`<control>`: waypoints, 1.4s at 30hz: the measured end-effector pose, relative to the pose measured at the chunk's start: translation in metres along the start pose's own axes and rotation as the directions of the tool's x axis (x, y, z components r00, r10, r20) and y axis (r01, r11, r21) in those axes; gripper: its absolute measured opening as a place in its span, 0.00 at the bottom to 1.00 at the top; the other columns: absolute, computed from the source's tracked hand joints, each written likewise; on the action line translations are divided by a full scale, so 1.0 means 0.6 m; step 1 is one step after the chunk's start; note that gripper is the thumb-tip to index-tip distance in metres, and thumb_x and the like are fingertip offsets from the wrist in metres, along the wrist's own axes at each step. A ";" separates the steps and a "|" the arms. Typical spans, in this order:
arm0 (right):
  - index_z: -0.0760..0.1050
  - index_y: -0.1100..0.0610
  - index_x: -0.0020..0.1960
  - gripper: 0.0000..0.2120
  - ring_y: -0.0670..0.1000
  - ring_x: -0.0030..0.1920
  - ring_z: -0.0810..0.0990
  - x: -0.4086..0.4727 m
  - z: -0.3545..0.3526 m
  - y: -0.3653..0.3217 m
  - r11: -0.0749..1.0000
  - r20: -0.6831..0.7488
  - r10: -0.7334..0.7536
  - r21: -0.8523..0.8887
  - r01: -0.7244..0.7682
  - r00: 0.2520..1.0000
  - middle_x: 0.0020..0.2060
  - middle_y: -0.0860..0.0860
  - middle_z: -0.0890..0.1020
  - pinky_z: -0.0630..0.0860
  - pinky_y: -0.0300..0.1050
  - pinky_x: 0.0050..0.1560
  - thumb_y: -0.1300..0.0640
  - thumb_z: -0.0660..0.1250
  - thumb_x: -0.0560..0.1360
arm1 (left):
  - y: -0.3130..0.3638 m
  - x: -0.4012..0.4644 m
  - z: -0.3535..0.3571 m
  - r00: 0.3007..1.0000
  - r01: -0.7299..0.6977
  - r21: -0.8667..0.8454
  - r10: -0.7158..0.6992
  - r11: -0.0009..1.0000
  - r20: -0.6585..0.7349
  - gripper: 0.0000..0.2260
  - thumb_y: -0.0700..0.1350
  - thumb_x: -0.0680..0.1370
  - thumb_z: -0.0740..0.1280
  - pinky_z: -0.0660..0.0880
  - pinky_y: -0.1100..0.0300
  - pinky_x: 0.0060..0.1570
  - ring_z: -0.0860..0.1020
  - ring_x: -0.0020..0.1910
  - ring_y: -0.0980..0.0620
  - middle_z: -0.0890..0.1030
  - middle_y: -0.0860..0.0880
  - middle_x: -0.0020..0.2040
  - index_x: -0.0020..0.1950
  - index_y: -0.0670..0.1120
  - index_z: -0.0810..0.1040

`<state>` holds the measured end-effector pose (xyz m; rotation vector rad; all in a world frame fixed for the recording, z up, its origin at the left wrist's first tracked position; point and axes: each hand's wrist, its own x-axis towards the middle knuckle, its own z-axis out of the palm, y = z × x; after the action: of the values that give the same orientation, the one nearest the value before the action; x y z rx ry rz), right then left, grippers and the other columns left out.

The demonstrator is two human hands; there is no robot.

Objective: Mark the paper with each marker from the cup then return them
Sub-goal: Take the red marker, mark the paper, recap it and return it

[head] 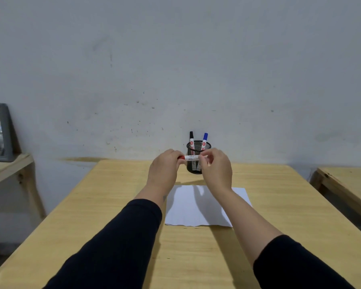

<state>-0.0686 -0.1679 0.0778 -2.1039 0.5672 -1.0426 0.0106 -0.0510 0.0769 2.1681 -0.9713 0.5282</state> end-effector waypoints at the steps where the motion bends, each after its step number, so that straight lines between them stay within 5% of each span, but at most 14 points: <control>1: 0.77 0.58 0.45 0.07 0.51 0.43 0.76 -0.002 0.003 -0.002 0.990 0.028 0.124 0.069 -0.126 0.992 0.36 0.47 0.76 0.70 0.44 0.40 0.54 0.66 0.77 | 0.004 -0.001 0.002 1.000 0.028 -0.034 -0.028 0.999 -0.014 0.08 0.45 0.80 0.63 0.74 0.52 0.45 0.77 0.45 0.48 0.81 0.47 0.47 0.52 0.45 0.80; 4: 0.75 0.61 0.39 0.19 0.51 0.31 0.72 -0.002 0.008 -0.010 0.788 0.314 0.436 0.320 -0.526 0.844 0.31 0.51 0.75 0.67 0.43 0.34 0.46 0.62 0.78 | 0.014 -0.011 0.007 0.998 0.053 -0.092 -0.055 0.994 -0.024 0.07 0.44 0.79 0.64 0.73 0.56 0.44 0.77 0.45 0.49 0.82 0.48 0.46 0.51 0.44 0.81; 7: 0.72 0.56 0.37 0.17 0.48 0.27 0.67 0.004 0.019 -0.010 0.635 0.434 0.515 0.387 -0.669 0.740 0.28 0.49 0.74 0.63 0.41 0.32 0.47 0.60 0.80 | 0.016 -0.022 0.015 0.999 0.049 -0.083 -0.047 0.995 0.020 0.08 0.44 0.79 0.64 0.74 0.55 0.45 0.78 0.46 0.49 0.83 0.47 0.47 0.52 0.44 0.81; 13: 0.68 0.56 0.35 0.19 0.48 0.28 0.64 0.012 0.040 -0.013 0.702 0.353 0.476 0.399 -0.590 0.805 0.27 0.50 0.69 0.59 0.41 0.30 0.51 0.54 0.82 | 0.009 -0.023 0.014 0.975 0.171 -0.001 -0.169 0.985 0.144 0.15 0.46 0.83 0.56 0.71 0.53 0.42 0.78 0.45 0.43 0.82 0.43 0.49 0.52 0.42 0.80; 19: 0.70 0.57 0.42 0.15 0.46 0.27 0.65 0.041 0.030 -0.006 0.739 0.366 0.401 0.412 -0.533 0.840 0.29 0.49 0.70 0.62 0.35 0.25 0.51 0.53 0.82 | -0.049 -0.040 0.010 0.929 0.335 -0.040 -0.324 0.941 0.178 0.11 0.45 0.81 0.59 0.69 0.59 0.44 0.75 0.48 0.51 0.78 0.49 0.52 0.57 0.46 0.79; 24: 0.72 0.59 0.49 0.11 0.46 0.27 0.68 0.022 0.059 0.006 0.726 0.368 0.385 0.446 -0.524 0.846 0.31 0.50 0.73 0.66 0.32 0.22 0.53 0.57 0.81 | -0.090 -0.080 0.033 0.826 0.558 -0.108 -0.538 0.823 0.170 0.12 0.43 0.81 0.61 0.71 0.61 0.44 0.76 0.45 0.57 0.81 0.51 0.58 0.63 0.48 0.77; 33: 0.74 0.60 0.39 0.07 0.48 0.26 0.73 -0.003 0.112 0.036 0.772 0.314 0.408 0.383 -0.508 0.857 0.28 0.51 0.76 0.68 0.39 0.27 0.58 0.69 0.74 | -0.118 -0.095 0.067 0.906 0.385 0.130 -0.401 0.914 0.139 0.19 0.56 0.79 0.59 0.60 0.51 0.67 0.70 0.66 0.52 0.76 0.52 0.65 0.67 0.50 0.73; 38: 0.78 0.60 0.44 0.03 0.48 0.26 0.73 -0.004 0.143 0.027 0.591 0.416 0.415 0.552 -0.588 0.809 0.30 0.54 0.77 0.69 0.37 0.27 0.63 0.67 0.76 | -0.125 -0.097 0.076 0.873 0.389 0.204 -0.430 0.898 0.229 0.28 0.63 0.76 0.58 0.45 0.43 0.74 0.56 0.77 0.54 0.68 0.54 0.73 0.72 0.51 0.65; 42: 0.79 0.65 0.45 0.08 0.49 0.29 0.76 -0.004 0.159 0.040 0.600 0.417 0.415 0.543 -0.588 0.809 0.31 0.54 0.79 0.74 0.38 0.31 0.59 0.69 0.75 | -0.126 -0.096 0.078 0.873 0.376 0.215 -0.422 0.901 0.243 0.27 0.62 0.75 0.60 0.44 0.41 0.75 0.54 0.77 0.56 0.66 0.56 0.74 0.72 0.53 0.66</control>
<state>0.0061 -0.1437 0.0183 -1.2875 0.5293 -0.5081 0.0355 -0.0210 -0.0214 2.5541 -0.6013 0.0948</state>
